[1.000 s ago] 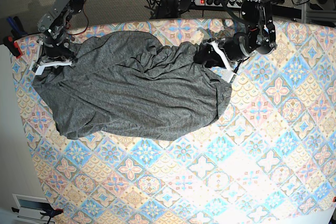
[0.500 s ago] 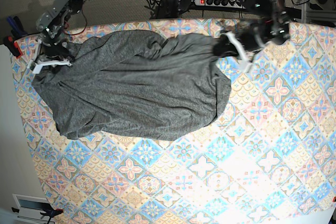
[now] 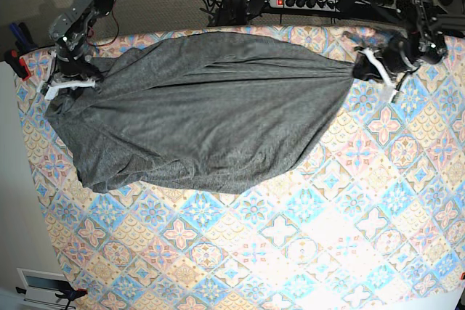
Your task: Layout the t-shirt on the table in an organized manner, then fold the t-shirt properly
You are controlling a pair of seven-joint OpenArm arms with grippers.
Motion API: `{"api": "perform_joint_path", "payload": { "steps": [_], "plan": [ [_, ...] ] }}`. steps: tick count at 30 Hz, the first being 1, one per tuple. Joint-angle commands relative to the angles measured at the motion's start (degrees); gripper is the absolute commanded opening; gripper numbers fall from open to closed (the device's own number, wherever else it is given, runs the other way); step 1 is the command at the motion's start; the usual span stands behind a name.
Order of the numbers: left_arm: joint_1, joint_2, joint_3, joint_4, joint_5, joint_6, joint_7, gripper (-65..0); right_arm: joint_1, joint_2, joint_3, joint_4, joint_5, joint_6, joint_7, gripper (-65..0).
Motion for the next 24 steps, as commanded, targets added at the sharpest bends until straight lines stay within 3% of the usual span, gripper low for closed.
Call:
{"api": "perform_joint_path", "payload": {
  "steps": [1, 4, 12, 17, 24],
  "plan": [
    [0.28, -1.92, -1.06, 0.38, 1.52, 0.53, 0.75, -59.8, -1.24, 0.68, 0.34, 2.15, -0.37, -0.55, 0.59, -65.0],
    [0.37, -3.33, -0.89, 0.38, 1.61, 0.53, 0.75, -59.7, -1.95, 0.50, -1.16, 5.49, -0.37, -0.55, 0.59, -65.0],
    [1.16, -3.06, -0.62, 0.38, 2.13, 0.53, 0.75, -59.1, -2.83, 0.50, -5.55, 6.10, -0.37, -0.55, 0.50, -65.0],
    [1.51, -3.15, -0.62, 0.38, 2.13, 0.53, 0.75, -51.3, -2.83, 0.50, -7.13, 6.10, -0.37, -0.55, 0.50, -64.5],
    [1.33, -2.97, -0.71, 0.55, 2.04, 0.53, 0.75, -38.5, -4.67, 0.50, -8.72, 7.24, -0.37, -0.55, 0.50, -48.0]
  ]
}}
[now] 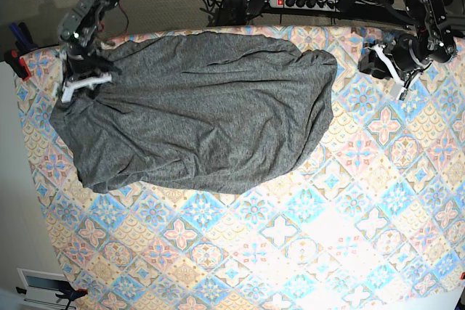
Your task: Layout the t-shirt on the table in an organized manner, then fold the t-shirt properly
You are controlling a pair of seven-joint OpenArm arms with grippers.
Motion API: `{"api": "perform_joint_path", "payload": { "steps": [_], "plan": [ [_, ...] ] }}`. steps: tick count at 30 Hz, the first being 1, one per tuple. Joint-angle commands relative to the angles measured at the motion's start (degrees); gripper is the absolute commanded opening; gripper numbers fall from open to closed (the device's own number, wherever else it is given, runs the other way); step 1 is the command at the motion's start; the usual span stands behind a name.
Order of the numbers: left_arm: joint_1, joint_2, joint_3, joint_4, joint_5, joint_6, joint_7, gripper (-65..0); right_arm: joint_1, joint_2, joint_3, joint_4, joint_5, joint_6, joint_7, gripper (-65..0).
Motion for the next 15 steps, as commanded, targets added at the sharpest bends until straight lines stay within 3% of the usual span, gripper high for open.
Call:
{"api": "perform_joint_path", "payload": {
  "steps": [1, 8, 15],
  "plan": [
    [-0.09, -0.55, -0.16, 0.38, 1.50, 0.60, 0.62, -37.5, 0.36, 0.63, 0.11, 2.46, 0.46, 0.17, 1.23, -45.0],
    [-0.09, -0.46, -0.16, 0.47, 1.50, 0.60, 0.62, -36.9, 0.27, 0.63, 0.29, 12.66, 0.46, 0.17, 1.23, -32.4],
    [-0.09, -0.46, -0.07, 0.47, 1.41, 0.60, 0.62, -36.9, 0.18, 0.63, 0.55, 18.38, 0.37, 0.17, 1.23, -31.4]
  ]
}}
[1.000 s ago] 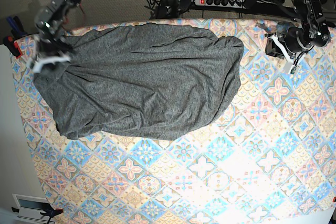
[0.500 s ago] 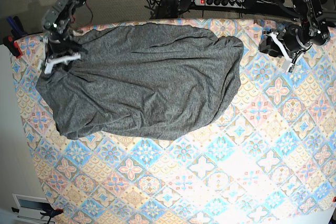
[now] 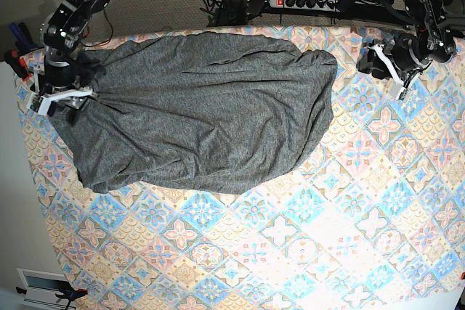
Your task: Layout the t-shirt on the table in an organized manner, then fold the t-shirt properly
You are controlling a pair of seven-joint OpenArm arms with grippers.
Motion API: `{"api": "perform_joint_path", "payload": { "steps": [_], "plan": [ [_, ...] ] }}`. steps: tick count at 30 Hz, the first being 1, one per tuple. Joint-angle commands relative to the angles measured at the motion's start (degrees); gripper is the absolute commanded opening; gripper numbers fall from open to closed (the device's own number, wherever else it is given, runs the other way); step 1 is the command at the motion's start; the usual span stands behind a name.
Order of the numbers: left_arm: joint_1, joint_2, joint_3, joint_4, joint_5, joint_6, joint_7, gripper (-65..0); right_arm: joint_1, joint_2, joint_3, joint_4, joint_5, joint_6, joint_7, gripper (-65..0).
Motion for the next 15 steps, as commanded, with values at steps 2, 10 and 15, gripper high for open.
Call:
{"api": "perform_joint_path", "payload": {
  "steps": [2, 10, 15],
  "plan": [
    [-0.09, -0.59, -0.10, 0.31, 1.59, 0.71, 0.57, -36.9, 0.40, 0.50, 0.16, 1.28, 0.39, 0.17, 1.36, -31.4],
    [-0.35, -0.50, 0.43, 0.40, 1.15, 0.71, 0.57, -36.9, 0.40, 0.76, -8.10, 1.20, 0.39, 0.17, 1.18, -31.4],
    [-3.43, -0.50, 6.41, 3.92, 1.15, 0.71, 0.57, -37.0, 1.98, 7.09, -21.11, 0.49, 0.48, 0.17, -4.36, -31.4]
  ]
}}
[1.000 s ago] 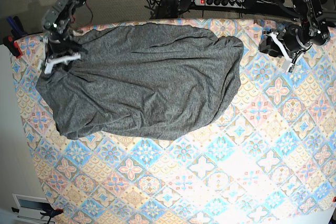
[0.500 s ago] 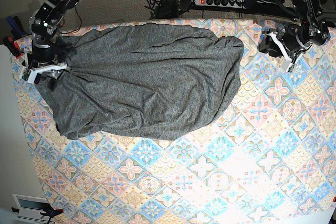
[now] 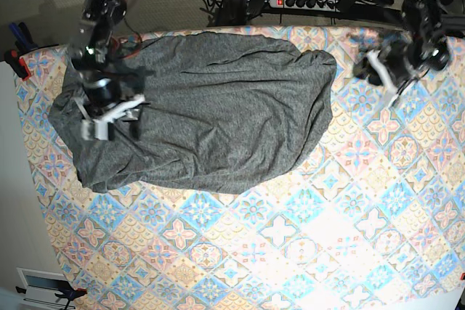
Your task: Layout the t-shirt on the table in an organized manner, then fold the t-shirt properly
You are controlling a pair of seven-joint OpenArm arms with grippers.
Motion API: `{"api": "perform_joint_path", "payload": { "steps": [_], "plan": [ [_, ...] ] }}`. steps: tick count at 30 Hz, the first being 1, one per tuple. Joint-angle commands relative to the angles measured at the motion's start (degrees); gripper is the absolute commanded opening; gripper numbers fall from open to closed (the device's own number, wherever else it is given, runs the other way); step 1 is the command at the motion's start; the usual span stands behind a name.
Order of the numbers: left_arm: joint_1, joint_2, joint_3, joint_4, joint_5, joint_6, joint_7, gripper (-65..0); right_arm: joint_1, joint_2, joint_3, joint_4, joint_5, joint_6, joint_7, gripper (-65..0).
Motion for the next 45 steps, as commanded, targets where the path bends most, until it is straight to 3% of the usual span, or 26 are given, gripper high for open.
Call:
{"api": "perform_joint_path", "payload": {
  "steps": [1, 4, 7, 12, 16, 20, 27, 30, 45],
  "plan": [
    [-0.72, -0.33, 1.32, 2.92, -0.97, -0.60, -0.06, -37.0, 1.90, 1.26, -0.66, 0.53, -0.35, -0.96, 1.04, -31.4],
    [-3.71, 1.69, 3.96, 9.08, -0.27, -0.60, 2.05, -37.0, 7.79, 1.26, -3.13, 0.36, -0.35, -0.96, 0.51, -31.4],
    [-9.51, 4.77, 4.05, 14.70, 0.78, -0.60, 9.00, -37.0, 11.75, 2.67, -3.48, -1.22, -0.35, -0.96, -0.37, -31.4],
    [-17.69, 8.81, 4.22, 16.46, 4.30, -0.60, 15.68, -37.0, 15.88, 5.04, -6.03, -6.94, -0.44, -0.87, -2.13, -31.4],
    [-21.47, 11.28, 7.04, 16.55, 8.43, -0.60, 16.12, -37.0, 22.03, 7.94, -12.09, -14.94, -0.44, -0.79, -1.77, -31.4],
    [-21.82, 11.72, 14.86, 16.64, 12.92, -0.60, 15.76, -37.0, 24.58, 10.14, -15.70, -21.18, -0.44, -0.79, 2.97, -31.4],
    [-21.47, 11.89, 22.86, 16.64, 21.36, -0.60, 12.25, -37.0, 30.29, 11.46, -17.37, -36.65, -0.44, 0.71, 9.74, -31.4],
    [-20.50, 11.89, 23.57, 16.64, 23.03, -0.60, 11.81, -37.0, 30.47, 12.86, -17.37, -41.49, -0.44, 4.49, 13.00, -31.4],
    [-20.24, 11.89, 23.65, 16.55, 23.82, -0.60, 11.63, -37.0, 33.02, 13.04, -17.37, -57.22, -0.44, 4.66, 22.23, -31.4]
  ]
}}
